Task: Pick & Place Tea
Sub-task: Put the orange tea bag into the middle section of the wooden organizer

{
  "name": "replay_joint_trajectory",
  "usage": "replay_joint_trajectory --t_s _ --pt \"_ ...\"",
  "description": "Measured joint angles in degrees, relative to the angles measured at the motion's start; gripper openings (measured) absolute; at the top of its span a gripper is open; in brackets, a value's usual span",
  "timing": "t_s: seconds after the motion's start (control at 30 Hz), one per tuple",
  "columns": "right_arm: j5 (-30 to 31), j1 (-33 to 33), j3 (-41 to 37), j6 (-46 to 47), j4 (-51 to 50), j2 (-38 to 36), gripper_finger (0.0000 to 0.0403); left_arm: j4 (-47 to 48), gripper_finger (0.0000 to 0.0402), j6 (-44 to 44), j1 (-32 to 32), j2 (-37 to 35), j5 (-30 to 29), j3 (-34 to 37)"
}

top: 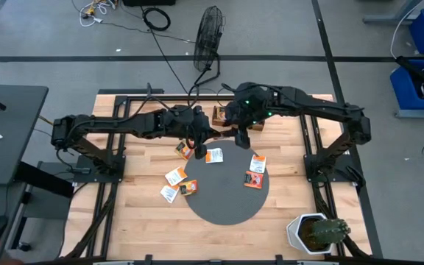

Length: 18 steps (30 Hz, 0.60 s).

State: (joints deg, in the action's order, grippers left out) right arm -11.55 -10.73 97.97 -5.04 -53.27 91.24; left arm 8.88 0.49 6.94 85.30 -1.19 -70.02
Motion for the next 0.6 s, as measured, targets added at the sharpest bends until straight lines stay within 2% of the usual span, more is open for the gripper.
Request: replay_joint_trajectory --t_s 0.47,0.6 --pt "0.13 -0.21 -0.02 -3.89 -1.47 0.0 0.0014 -2.1 0.0002 0.11 0.0 0.02 -0.02 0.0" --pt "1.96 -0.25 -0.02 -5.2 -1.46 0.0 0.0005 -2.07 0.0004 0.13 0.02 0.04 -0.17 0.0"
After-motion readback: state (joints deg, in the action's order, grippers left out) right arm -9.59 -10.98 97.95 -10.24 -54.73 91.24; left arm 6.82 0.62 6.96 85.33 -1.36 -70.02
